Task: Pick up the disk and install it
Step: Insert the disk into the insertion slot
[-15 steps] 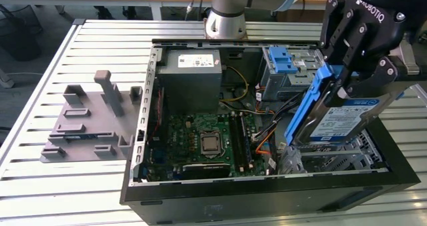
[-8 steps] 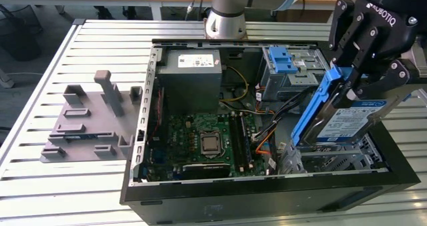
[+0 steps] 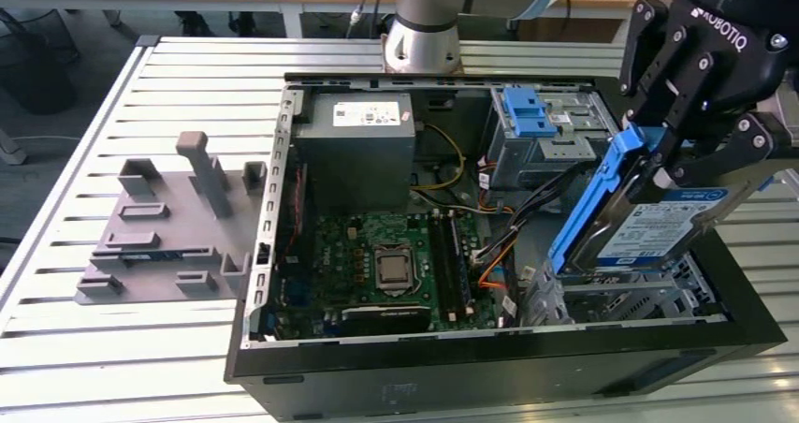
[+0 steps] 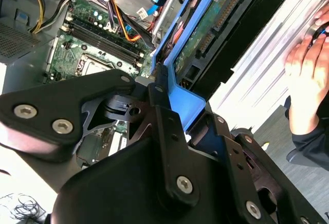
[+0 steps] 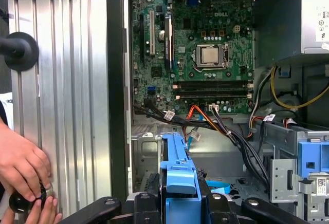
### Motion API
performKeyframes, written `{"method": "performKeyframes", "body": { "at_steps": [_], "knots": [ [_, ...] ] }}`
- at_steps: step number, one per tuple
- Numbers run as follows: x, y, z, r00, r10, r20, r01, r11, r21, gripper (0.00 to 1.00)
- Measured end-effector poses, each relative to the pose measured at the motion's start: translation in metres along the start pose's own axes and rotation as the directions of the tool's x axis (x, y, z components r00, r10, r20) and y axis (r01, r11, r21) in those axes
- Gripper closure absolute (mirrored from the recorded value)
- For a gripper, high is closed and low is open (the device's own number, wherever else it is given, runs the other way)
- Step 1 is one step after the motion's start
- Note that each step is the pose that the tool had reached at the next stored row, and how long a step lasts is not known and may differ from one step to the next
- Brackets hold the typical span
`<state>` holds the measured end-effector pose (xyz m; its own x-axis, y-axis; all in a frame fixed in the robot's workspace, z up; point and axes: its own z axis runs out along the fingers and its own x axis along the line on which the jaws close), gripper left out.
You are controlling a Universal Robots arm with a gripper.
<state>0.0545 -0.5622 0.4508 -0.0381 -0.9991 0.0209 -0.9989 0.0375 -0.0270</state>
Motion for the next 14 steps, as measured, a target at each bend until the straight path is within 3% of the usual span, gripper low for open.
{"method": "performKeyframes", "body": {
  "at_steps": [8, 14],
  "knots": [
    [-0.0007, -0.0077, 0.0052, 1.0000, -0.002, -0.0001, 0.002, 1.0000, 0.0001, 0.64],
    [-0.0022, -0.0094, 0.0113, 1.0000, -0.005, -0.0031, 0.005, 1.0000, 0.0003, 0.64]
  ]
}}
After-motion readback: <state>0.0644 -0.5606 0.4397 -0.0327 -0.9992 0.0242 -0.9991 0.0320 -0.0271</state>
